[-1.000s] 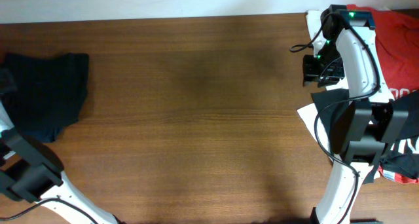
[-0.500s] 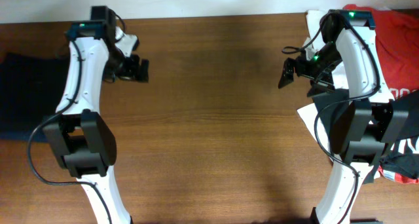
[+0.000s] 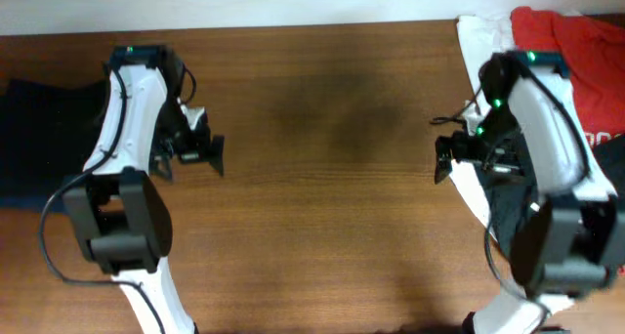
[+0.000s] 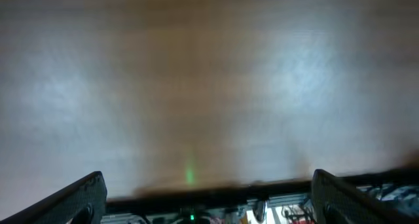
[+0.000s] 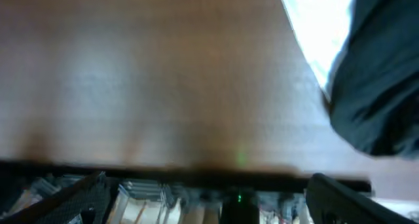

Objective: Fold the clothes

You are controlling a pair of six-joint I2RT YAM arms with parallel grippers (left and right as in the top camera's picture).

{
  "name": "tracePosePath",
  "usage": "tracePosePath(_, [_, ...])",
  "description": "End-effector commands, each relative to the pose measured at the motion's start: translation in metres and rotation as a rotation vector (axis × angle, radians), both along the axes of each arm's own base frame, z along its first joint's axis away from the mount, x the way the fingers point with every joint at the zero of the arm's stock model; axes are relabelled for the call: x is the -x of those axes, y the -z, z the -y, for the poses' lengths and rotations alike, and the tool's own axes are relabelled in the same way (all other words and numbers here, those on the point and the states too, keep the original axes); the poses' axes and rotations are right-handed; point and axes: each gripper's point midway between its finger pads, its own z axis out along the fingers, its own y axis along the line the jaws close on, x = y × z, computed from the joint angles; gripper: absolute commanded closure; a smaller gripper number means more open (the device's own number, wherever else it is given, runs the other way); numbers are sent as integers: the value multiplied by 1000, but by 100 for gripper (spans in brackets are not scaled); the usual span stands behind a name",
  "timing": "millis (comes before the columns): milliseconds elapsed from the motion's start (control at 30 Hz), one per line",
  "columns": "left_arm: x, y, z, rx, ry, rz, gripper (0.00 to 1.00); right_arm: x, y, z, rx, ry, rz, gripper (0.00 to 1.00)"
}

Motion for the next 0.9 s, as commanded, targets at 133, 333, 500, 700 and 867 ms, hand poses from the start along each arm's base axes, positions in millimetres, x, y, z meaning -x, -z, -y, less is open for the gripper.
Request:
tracePosePath(133, [51, -56, 1, -21, -41, 373, 1, 46, -25, -3, 47, -1, 413, 1])
tracePosePath(333, [66, -106, -5, -49, -55, 1009, 1, 54, -66, 7, 137, 22, 795, 1])
tracePosePath(500, [89, -120, -5, -48, -58, 1142, 1, 55, -66, 7, 137, 22, 797, 1])
tracePosePath(700, [91, -123, -5, -47, -58, 1156, 1, 47, -46, 7, 130, 19, 704, 1])
tracePosePath(867, [91, -123, -5, -47, -58, 1156, 1, 46, -43, 7, 128, 16, 692, 1])
